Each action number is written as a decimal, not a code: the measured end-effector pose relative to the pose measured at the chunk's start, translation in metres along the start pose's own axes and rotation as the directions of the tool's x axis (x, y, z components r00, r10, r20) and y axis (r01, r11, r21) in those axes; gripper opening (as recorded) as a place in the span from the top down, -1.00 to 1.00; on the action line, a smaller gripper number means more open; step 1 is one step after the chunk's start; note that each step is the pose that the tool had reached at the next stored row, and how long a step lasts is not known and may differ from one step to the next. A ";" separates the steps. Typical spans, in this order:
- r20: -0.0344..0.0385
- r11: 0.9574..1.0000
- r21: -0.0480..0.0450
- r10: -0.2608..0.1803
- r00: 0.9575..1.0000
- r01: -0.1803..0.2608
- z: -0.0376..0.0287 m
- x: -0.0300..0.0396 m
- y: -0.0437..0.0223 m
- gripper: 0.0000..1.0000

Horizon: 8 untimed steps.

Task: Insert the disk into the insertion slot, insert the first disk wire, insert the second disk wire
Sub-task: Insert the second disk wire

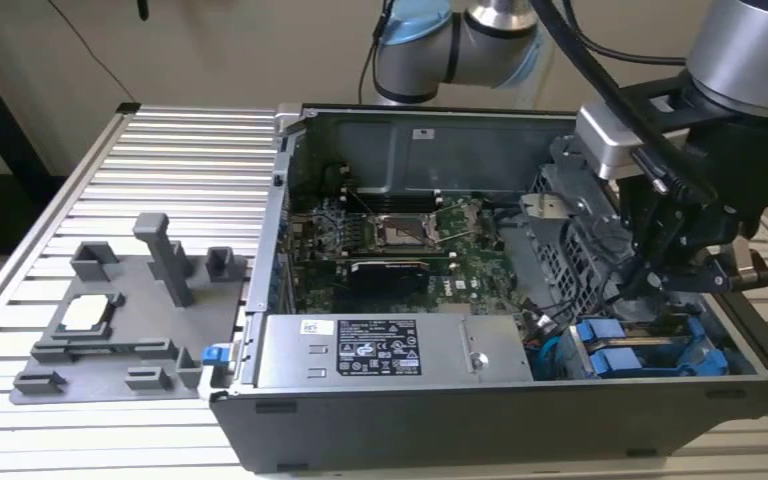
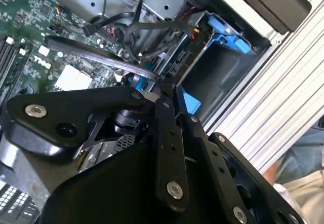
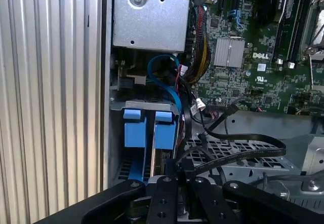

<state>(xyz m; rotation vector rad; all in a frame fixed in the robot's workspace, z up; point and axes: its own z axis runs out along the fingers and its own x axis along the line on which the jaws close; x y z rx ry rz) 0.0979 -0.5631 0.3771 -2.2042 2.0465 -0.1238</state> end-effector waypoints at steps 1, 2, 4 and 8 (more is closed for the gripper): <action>0.001 1.000 -0.008 0.000 1.000 0.000 0.0004 0.0002 -0.0026 0.69; 0.001 1.000 -0.016 0.001 1.000 -0.001 0.0008 0.0005 -0.0050 0.69; 0.003 0.999 -0.033 0.002 1.000 -0.001 0.0014 0.0010 -0.0094 0.69; 0.005 0.997 -0.073 0.003 1.000 -0.003 0.0028 0.0021 -0.0173 0.69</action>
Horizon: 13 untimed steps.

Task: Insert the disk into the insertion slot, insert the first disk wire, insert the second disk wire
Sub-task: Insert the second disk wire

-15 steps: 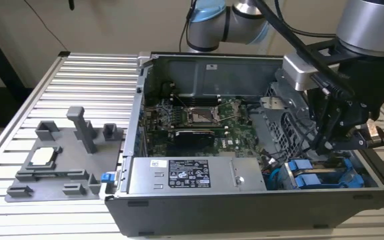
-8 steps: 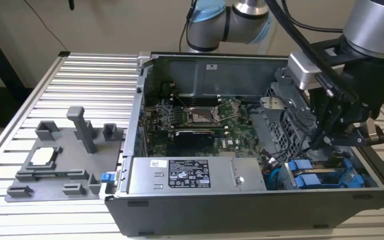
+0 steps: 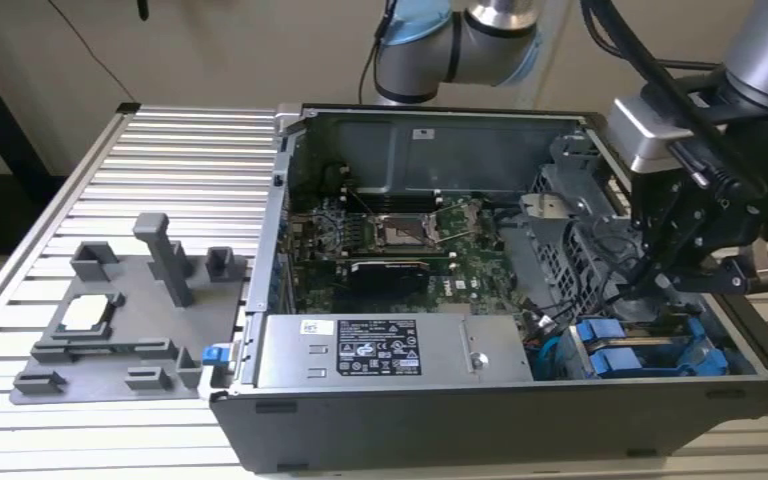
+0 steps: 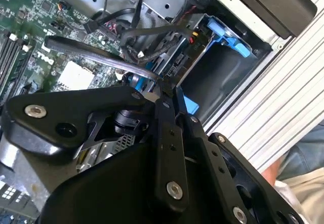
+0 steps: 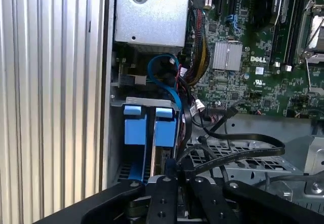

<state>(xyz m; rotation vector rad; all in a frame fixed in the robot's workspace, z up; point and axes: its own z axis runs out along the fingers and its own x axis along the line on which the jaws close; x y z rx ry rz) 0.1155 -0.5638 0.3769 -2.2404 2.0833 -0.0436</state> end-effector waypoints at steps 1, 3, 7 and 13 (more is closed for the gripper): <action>0.001 1.000 -0.010 0.000 1.000 0.000 0.0002 0.0003 -0.0020 0.69; 0.002 1.000 -0.028 0.001 1.000 -0.001 0.0005 0.0008 -0.0058 0.69; 0.004 0.998 -0.062 0.002 1.000 -0.002 0.0016 0.0021 -0.0143 0.69; 0.007 0.994 -0.108 0.004 1.000 -0.003 0.0031 0.0046 -0.0259 0.69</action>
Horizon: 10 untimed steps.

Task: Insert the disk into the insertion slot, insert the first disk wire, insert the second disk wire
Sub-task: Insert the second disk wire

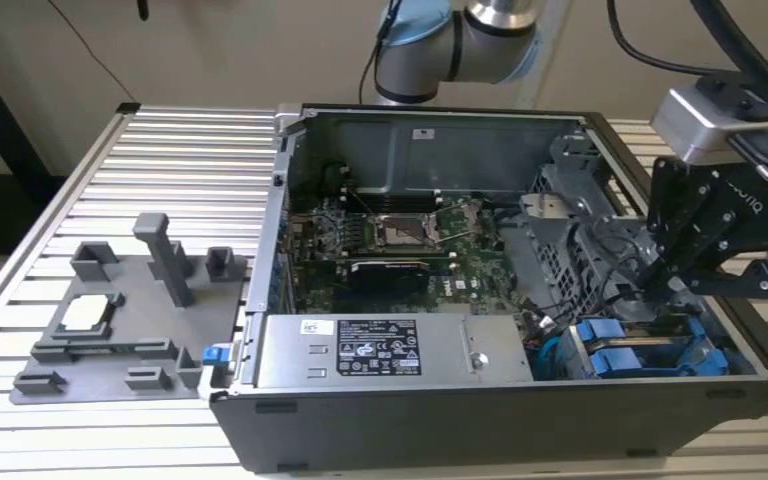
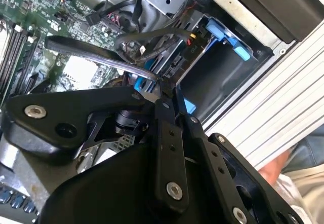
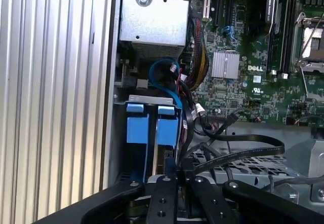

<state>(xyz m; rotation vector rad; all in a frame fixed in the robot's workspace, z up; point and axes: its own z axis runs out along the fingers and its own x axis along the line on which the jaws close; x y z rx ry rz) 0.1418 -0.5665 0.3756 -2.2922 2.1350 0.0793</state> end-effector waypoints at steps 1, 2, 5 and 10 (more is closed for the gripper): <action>0.000 1.000 -0.001 0.002 1.000 -0.002 0.0005 0.0001 -0.0004 0.69; 0.001 1.000 0.000 0.014 1.000 -0.014 0.0012 0.0001 -0.0005 0.69; 0.002 0.998 0.002 0.057 0.998 -0.057 0.0033 0.0002 -0.0006 0.69; 0.002 0.998 0.000 0.063 0.998 -0.063 0.0073 0.0025 -0.0044 0.69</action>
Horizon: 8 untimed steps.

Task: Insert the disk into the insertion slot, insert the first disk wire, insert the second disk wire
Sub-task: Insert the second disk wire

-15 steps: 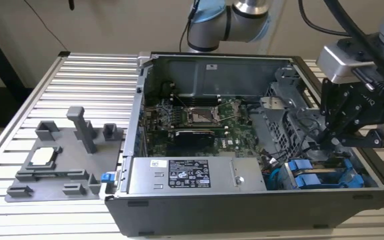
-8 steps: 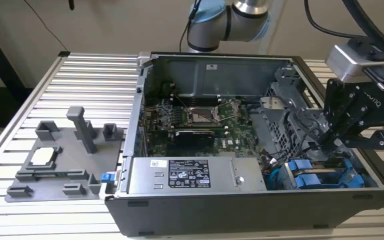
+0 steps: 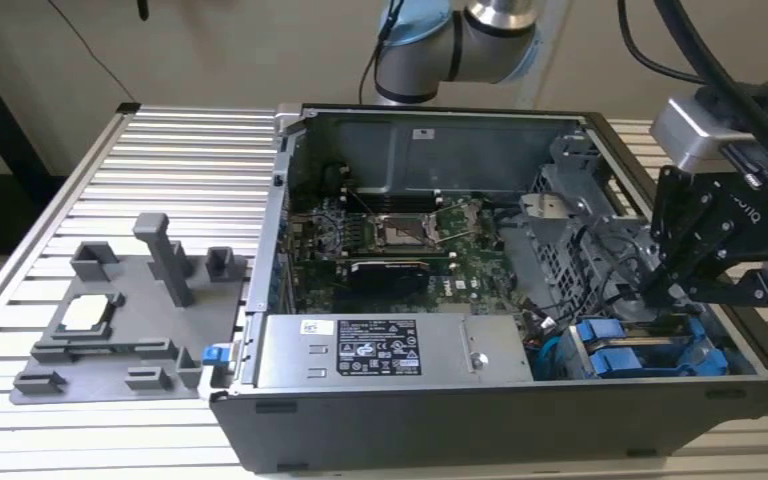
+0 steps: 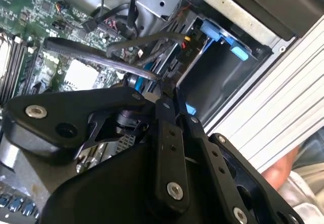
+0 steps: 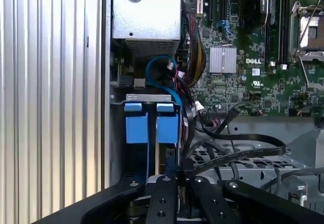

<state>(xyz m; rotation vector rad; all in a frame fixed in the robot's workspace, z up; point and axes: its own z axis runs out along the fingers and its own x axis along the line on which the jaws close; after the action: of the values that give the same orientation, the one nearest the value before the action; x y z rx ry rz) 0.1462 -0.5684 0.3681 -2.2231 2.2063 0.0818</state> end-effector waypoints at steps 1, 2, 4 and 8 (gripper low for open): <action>0.000 1.000 0.000 0.000 1.000 0.000 0.0014 0.0003 -0.0001 0.69; 0.000 1.000 0.000 0.002 1.000 -0.002 0.0031 0.0004 -0.0001 0.69; 0.000 1.000 0.000 0.006 1.000 -0.006 0.0060 0.0008 -0.0004 0.69; 0.000 1.000 0.000 0.011 1.000 -0.011 0.0099 0.0014 -0.0013 0.69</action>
<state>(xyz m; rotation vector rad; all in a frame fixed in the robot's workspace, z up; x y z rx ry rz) 0.1471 -0.5693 0.3581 -2.2103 2.2188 0.0817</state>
